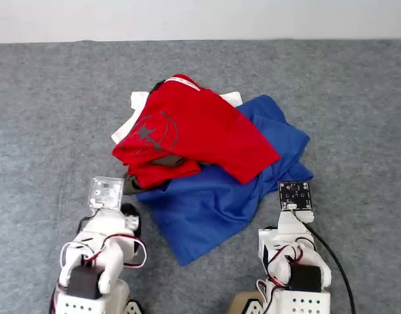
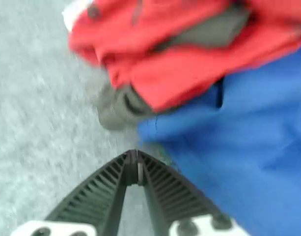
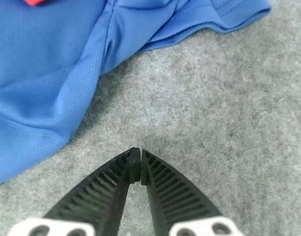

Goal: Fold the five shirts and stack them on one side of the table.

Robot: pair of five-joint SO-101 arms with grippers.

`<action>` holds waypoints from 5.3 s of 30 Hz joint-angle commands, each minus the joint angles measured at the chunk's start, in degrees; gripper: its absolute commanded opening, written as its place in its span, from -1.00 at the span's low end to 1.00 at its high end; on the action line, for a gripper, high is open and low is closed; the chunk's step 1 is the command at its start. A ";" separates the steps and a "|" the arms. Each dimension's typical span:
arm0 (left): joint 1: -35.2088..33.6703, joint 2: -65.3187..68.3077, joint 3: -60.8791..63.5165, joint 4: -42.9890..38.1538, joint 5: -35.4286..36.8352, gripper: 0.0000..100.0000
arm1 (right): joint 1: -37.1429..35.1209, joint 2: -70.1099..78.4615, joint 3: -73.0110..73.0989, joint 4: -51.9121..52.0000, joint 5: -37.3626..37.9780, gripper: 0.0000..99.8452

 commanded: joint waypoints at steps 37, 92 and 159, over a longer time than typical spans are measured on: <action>0.53 110.15 -118.90 30.86 -17.85 -0.45 | 0.04 -0.40 0.88 0.48 0.53 -0.98; -7.38 121.23 -126.37 19.43 -23.74 -0.99 | 0.04 -0.40 0.88 0.48 0.53 -0.98; -38.59 116.57 -127.16 30.77 -35.08 -0.49 | 0.04 -0.40 0.88 0.48 0.53 -0.98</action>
